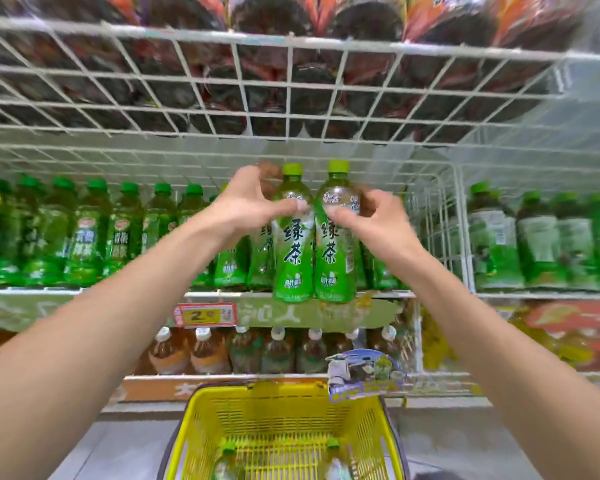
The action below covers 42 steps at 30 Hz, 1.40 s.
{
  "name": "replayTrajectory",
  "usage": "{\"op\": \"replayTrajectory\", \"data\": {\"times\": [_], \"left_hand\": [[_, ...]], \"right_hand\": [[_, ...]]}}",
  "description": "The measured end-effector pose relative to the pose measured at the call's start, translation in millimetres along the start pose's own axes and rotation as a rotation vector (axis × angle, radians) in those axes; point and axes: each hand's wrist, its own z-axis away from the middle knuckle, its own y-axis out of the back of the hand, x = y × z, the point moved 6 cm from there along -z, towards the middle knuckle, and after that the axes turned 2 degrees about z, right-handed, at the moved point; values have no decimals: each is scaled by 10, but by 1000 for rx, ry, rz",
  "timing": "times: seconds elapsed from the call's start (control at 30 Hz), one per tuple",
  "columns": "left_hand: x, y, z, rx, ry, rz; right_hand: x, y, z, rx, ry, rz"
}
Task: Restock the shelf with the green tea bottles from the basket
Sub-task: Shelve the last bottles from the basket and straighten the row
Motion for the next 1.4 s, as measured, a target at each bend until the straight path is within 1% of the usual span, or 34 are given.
{"op": "replayTrajectory", "data": {"times": [0.1,0.17,0.27,0.33,0.43,0.57,0.67,0.77,0.93,1.17,1.4], "left_hand": [[-133,-105,-268,-18,35,20],[-233,-167,-343,-22,66,55],[-284,-275,-383,-73,68,48],[-319,-298,-441,-91,65,-4],[-355,-295,-569,-112,92,-154],[-382,-300,-725,-159,108,-272],[-466,-275,-830,-193,128,-345],[-537,-252,-899,-222,127,-366],[-546,-272,-991,-291,117,-406],[-579,-296,-1069,-322,97,-476],[-651,-291,-1116,-302,103,-509]], "right_hand": [[45,19,-183,-21,-34,-11],[131,-33,-236,-61,-52,-14],[338,-125,-321,-130,-68,-29],[410,-159,-382,-180,-65,-39],[458,-167,-410,-222,-66,-71],[532,-161,-495,-278,-56,-6],[602,-166,-600,-279,-68,57],[636,-196,-659,-292,-102,91],[707,-233,-707,-261,-69,122],[780,-253,-737,-205,-85,111],[736,-305,-684,-116,-96,115]]}}
